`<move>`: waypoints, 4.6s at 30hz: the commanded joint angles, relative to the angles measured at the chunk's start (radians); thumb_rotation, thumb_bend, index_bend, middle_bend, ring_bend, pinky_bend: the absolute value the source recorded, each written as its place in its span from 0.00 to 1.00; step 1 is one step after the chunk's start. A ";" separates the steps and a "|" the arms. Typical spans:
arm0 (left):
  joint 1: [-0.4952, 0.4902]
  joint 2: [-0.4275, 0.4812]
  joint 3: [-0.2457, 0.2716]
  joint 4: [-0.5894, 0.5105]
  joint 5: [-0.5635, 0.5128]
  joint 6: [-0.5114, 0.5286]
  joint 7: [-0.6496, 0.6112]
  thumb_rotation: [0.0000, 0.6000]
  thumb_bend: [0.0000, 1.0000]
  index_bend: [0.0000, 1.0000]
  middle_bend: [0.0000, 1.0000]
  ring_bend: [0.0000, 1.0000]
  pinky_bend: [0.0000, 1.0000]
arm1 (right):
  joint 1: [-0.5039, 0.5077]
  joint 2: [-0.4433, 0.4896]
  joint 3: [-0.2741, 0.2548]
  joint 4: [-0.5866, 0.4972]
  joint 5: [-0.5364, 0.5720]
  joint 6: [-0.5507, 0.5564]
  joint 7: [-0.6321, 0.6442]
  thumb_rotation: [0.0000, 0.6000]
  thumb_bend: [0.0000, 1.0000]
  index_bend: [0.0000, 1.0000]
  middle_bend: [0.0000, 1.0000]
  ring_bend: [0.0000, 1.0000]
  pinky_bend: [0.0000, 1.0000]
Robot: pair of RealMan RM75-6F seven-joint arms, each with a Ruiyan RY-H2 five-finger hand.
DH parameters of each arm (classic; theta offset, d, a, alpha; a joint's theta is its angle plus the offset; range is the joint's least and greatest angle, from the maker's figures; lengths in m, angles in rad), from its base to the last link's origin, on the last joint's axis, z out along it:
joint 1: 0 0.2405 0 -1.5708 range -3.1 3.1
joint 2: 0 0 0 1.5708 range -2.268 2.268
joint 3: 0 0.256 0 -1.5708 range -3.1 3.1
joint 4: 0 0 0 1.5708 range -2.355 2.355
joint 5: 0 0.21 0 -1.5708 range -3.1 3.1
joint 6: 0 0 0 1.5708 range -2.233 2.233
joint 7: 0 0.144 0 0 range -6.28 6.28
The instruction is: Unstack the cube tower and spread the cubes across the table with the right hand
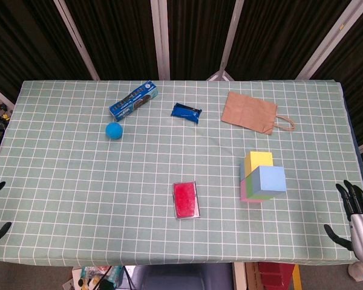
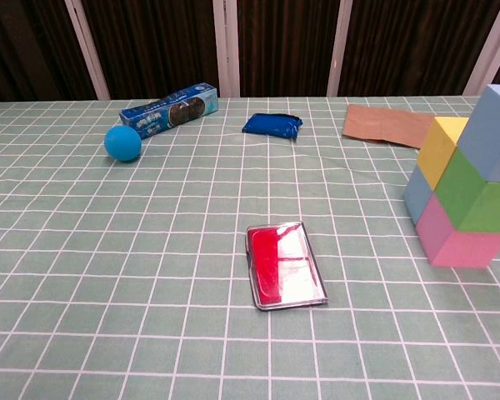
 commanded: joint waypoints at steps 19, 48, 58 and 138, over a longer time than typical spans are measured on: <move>-0.003 -0.017 -0.002 -0.009 -0.005 -0.012 0.051 1.00 0.32 0.07 0.00 0.00 0.02 | 0.012 0.008 -0.007 -0.009 0.010 -0.037 0.000 1.00 0.26 0.00 0.00 0.03 0.00; 0.013 -0.006 -0.040 -0.001 -0.062 0.023 0.002 1.00 0.32 0.07 0.00 0.00 0.01 | 0.243 0.145 0.079 -0.404 0.273 -0.356 -0.197 1.00 0.26 0.00 0.00 0.00 0.00; 0.012 -0.002 -0.039 -0.004 -0.065 0.017 -0.002 1.00 0.32 0.07 0.00 0.00 0.01 | 0.399 0.131 0.157 -0.552 0.589 -0.351 -0.523 1.00 0.26 0.00 0.00 0.00 0.00; -0.011 0.011 -0.069 -0.026 -0.146 -0.052 -0.022 1.00 0.32 0.10 0.00 0.00 0.01 | 1.011 -0.709 0.297 -0.180 0.868 -0.045 -0.804 1.00 0.26 0.06 0.43 0.50 0.00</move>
